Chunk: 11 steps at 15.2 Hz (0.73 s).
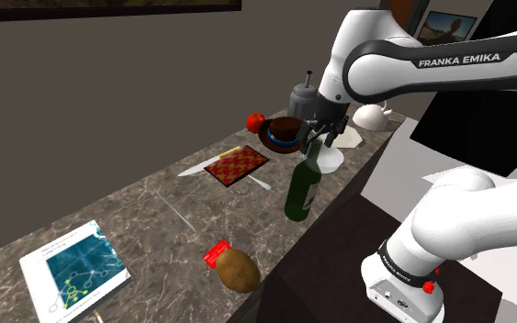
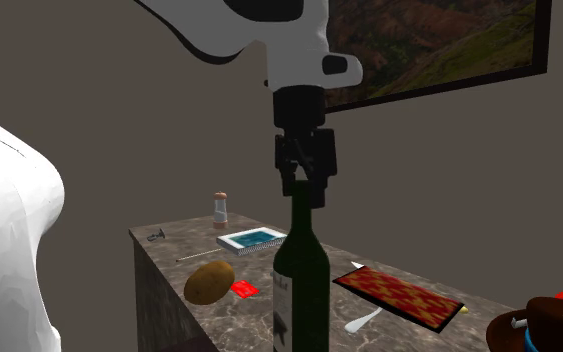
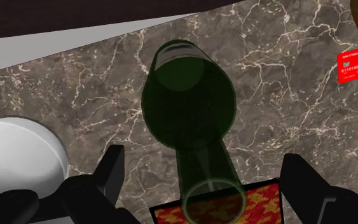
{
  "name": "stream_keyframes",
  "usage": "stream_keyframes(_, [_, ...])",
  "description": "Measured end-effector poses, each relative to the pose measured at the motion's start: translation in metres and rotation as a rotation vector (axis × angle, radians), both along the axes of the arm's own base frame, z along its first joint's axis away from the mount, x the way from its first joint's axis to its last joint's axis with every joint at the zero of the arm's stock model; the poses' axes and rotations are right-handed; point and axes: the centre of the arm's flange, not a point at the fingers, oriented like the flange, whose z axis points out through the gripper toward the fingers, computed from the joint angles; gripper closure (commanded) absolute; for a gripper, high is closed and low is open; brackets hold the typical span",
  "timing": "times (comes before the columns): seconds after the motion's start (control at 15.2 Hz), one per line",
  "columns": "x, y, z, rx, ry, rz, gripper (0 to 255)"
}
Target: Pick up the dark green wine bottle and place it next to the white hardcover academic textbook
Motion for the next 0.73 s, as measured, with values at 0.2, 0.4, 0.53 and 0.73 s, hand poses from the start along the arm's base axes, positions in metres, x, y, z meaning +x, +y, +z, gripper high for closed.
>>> stream_keyframes(0.2, [0.0002,-0.0001,-0.0004,0.000,0.000,0.000,0])
stream_keyframes(0.4, [0.0003,-0.0001,-0.0001,0.000,-0.001,0.000,255])
stream_keyframes(0.53, [0.0003,-0.0001,-0.0002,0.000,-0.001,0.000,255])
stream_keyframes(0.73, [0.0003,-0.0001,-0.0002,0.000,-0.001,0.000,255])
